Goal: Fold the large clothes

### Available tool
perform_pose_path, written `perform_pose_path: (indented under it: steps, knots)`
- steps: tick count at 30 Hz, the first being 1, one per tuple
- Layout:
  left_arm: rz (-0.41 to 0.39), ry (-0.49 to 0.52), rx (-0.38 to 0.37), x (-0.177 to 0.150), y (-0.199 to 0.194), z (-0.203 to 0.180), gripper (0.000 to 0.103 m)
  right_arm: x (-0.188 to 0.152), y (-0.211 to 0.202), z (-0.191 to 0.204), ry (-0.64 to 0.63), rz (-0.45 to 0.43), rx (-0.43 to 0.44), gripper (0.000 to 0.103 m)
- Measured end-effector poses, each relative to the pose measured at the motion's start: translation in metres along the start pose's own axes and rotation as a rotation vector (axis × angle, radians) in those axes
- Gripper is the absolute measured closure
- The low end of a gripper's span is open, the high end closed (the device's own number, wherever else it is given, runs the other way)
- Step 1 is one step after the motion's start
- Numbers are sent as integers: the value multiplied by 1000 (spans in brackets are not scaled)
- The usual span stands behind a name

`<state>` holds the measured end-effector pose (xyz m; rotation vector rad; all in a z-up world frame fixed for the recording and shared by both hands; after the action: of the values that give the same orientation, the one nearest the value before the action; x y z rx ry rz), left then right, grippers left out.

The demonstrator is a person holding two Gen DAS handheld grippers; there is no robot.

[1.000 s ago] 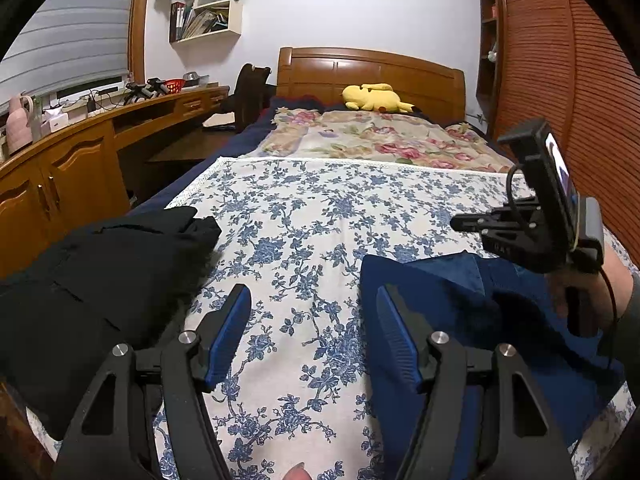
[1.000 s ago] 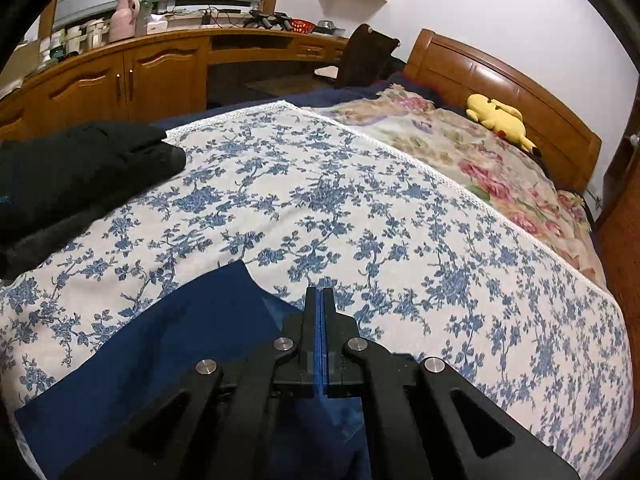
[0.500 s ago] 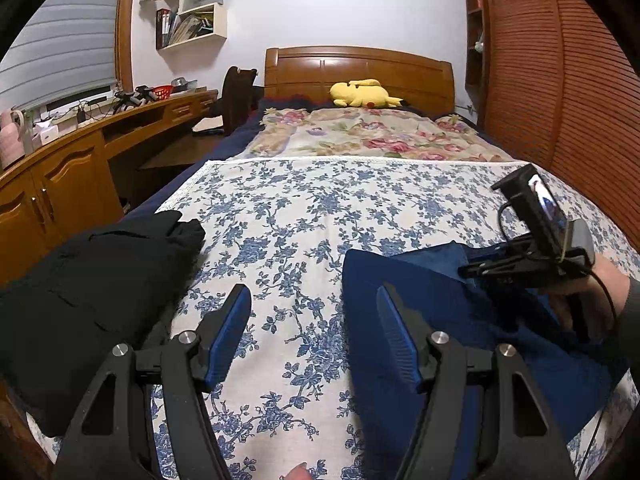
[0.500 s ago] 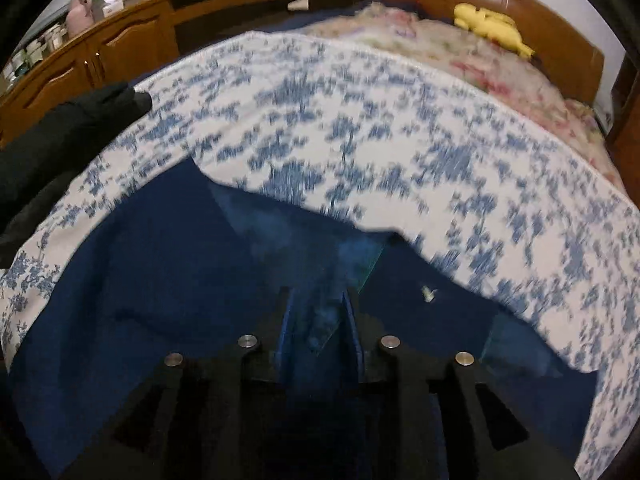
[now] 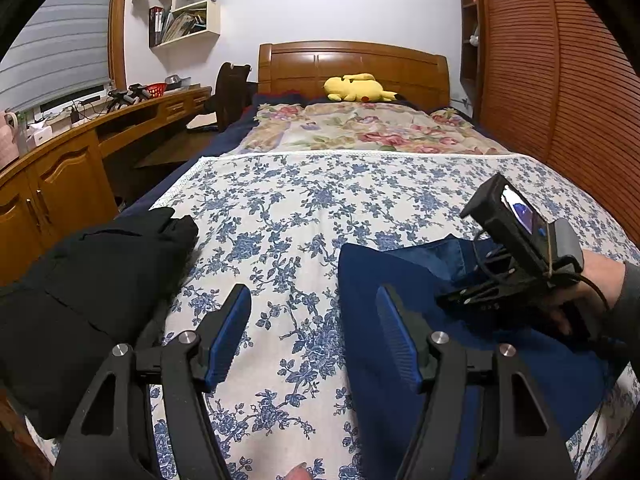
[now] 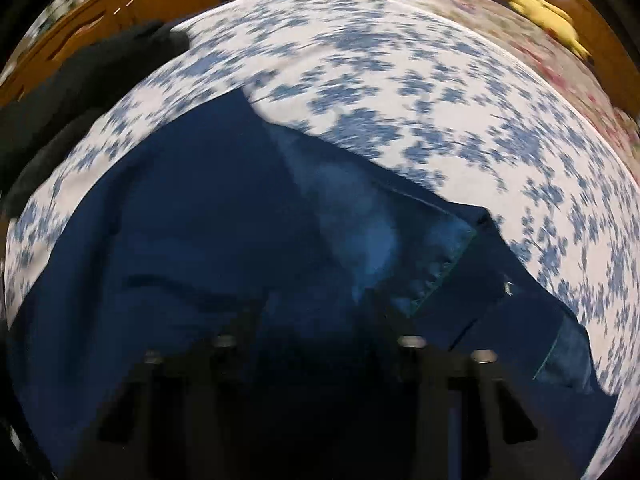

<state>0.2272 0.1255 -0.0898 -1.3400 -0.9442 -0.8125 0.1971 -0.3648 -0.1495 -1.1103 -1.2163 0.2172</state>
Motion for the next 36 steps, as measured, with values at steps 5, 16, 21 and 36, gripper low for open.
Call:
perform_pose_path:
  steps: [5,16,21,36]
  knots:
    - [0,0,5,1,1,2,37,29,-15,4,-50,-118,-85,98]
    - [5,-14,14,-2,4,12,37,76,-32,21,-44,-328,-93,97]
    - [-1,-5,-1,0,2,4,37,55,-47,-30,119,-287,-129,60]
    - [32,58,-99,-5,11,-63,37,-114,-95,-241,427,-79,-467,54]
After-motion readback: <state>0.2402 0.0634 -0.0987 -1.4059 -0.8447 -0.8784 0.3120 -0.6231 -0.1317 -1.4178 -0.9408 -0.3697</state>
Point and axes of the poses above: each gripper's, at about its wrist camera, not at the fingertips, and y roughly the way its jaws point, z to its left, x to its top, the point moved 7 cm from there along y, roughly the way its jaws point, and after that the axes turned 10 degrees about -z, right-handed, at the moved point
